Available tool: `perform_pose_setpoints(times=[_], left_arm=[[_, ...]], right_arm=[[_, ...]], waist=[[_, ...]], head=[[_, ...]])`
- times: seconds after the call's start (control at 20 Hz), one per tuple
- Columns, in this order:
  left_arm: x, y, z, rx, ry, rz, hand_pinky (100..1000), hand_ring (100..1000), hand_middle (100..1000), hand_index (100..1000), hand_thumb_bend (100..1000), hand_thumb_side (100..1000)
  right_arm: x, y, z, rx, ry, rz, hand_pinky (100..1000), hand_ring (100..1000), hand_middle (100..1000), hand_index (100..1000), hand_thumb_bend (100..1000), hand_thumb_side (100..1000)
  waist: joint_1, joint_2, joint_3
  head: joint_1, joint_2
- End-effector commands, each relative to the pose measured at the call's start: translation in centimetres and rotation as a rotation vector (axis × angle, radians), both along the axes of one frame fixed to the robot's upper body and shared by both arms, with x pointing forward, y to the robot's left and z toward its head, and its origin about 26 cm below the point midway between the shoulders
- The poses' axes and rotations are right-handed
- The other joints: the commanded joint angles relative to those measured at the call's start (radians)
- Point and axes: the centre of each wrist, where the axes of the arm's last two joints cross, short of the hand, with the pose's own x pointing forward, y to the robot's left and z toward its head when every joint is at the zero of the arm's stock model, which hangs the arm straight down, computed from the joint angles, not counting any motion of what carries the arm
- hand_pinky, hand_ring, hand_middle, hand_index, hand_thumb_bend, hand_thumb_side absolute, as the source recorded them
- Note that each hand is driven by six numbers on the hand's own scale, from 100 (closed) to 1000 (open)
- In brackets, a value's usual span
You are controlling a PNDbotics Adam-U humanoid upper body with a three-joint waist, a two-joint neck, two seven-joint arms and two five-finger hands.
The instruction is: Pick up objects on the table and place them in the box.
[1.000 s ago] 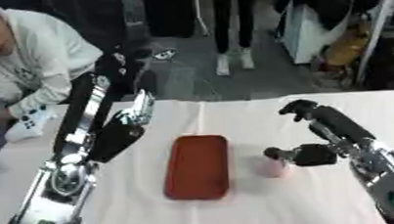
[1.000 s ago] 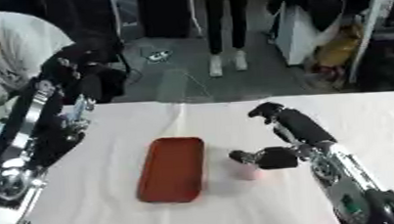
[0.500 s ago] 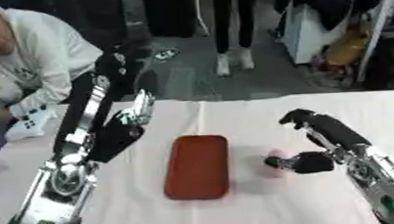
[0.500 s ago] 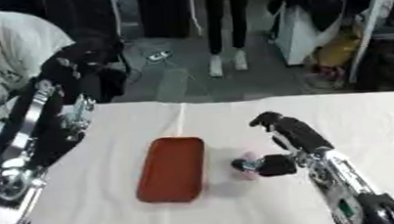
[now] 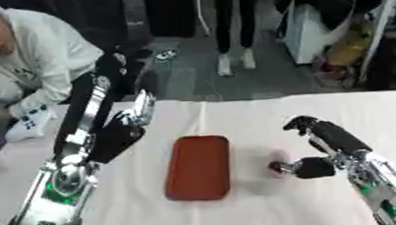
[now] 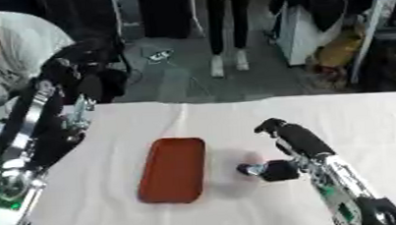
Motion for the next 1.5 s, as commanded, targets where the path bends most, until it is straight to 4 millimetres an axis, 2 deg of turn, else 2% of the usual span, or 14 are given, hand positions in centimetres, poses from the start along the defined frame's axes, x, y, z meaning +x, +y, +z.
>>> perform_pose_setpoints(times=[0.05, 0.85, 1.5], left_arm=[[-0.2, 0.2, 0.8, 0.016, -0.027, -0.003, 815, 827, 884, 935, 100, 744], [-0.2, 0.2, 0.8, 0.015, -0.025, -0.005, 813, 827, 884, 935, 100, 745], [-0.2, 0.1, 0.8, 0.015, -0.025, -0.007, 812, 828, 885, 935, 100, 746]], right_arm=[[0.5, 0.0, 0.5, 0.002, -0.024, -0.016, 781, 749, 851, 869, 688, 706], [1.4, 0.0, -2.4, 0.003, 0.029, -0.075, 769, 740, 839, 864, 669, 693], [1.7, 0.8, -2.9, -0.01, 0.012, -0.069, 763, 731, 827, 865, 648, 676]], waist=[[0.001, -0.009, 0.001], [0.002, -0.008, 0.002], [0.002, -0.007, 0.005]], head=[[-0.001, -0.002], [0.003, -0.001], [0.001, -0.002]])
